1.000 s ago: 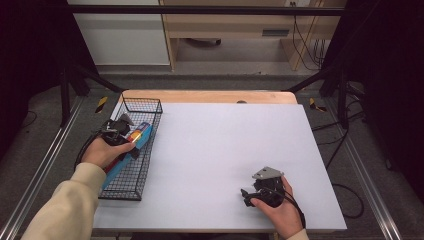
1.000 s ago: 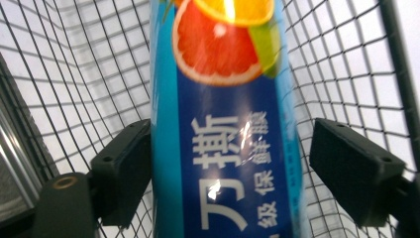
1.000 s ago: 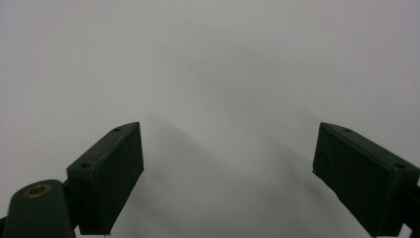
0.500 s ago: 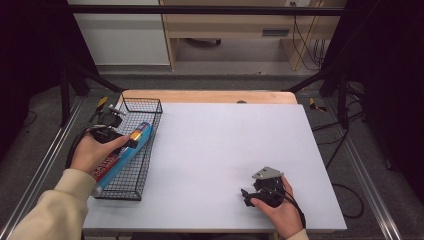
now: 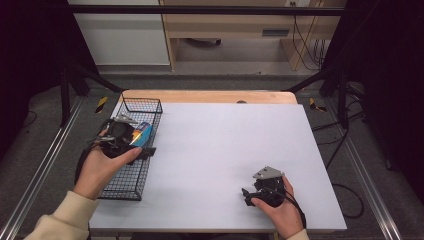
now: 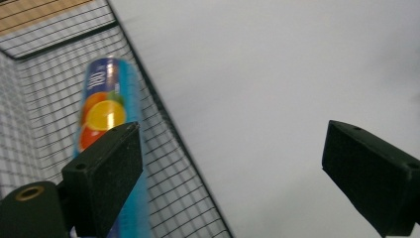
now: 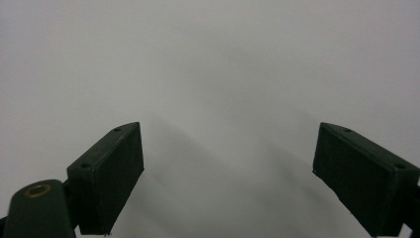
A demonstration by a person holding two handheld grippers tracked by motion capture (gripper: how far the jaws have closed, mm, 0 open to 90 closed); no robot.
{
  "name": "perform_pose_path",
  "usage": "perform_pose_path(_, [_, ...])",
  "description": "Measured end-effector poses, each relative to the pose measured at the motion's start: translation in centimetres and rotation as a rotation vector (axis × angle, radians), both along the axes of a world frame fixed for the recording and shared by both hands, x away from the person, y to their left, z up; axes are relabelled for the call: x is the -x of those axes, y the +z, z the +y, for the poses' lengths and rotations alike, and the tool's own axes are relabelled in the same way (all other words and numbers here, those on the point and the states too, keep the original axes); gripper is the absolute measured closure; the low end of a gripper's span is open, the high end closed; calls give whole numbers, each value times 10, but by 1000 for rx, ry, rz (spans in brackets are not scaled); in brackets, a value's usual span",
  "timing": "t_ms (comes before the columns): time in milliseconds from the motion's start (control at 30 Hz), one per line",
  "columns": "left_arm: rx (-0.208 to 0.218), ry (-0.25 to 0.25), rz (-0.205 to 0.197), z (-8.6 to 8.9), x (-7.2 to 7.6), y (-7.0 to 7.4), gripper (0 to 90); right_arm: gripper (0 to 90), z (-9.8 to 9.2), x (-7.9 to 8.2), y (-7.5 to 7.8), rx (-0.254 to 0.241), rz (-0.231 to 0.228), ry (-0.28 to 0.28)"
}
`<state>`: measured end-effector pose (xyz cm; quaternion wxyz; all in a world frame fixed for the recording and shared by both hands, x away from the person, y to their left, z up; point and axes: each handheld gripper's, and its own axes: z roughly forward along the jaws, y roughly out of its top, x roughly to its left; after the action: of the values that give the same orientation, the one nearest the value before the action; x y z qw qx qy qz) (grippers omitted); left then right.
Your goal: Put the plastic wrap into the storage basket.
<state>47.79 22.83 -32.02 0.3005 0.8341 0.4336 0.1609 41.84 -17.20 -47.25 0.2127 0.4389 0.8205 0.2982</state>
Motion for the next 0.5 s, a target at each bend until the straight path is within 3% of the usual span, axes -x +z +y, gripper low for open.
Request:
perform_pose_path(133, [7,-59,-9,-23,11,-2,75,126,-2,-1,0,3,-13,2])
perform_pose_path(167, [16,-81,-10,-33,16,-4,75,126,-1,0,2,-12,3,-7])
perform_pose_path(333, [27,-112,-28,-52,24,-9,72,125,-3,-1,2,-1,-15,0])
perform_pose_path(367, [14,-125,-41,-60,27,-14,72,125,-3,0,3,-14,-1,-7])
perform_pose_path(500, [28,-144,-46,-73,32,-26,73,122,-3,0,2,-5,-14,-5])
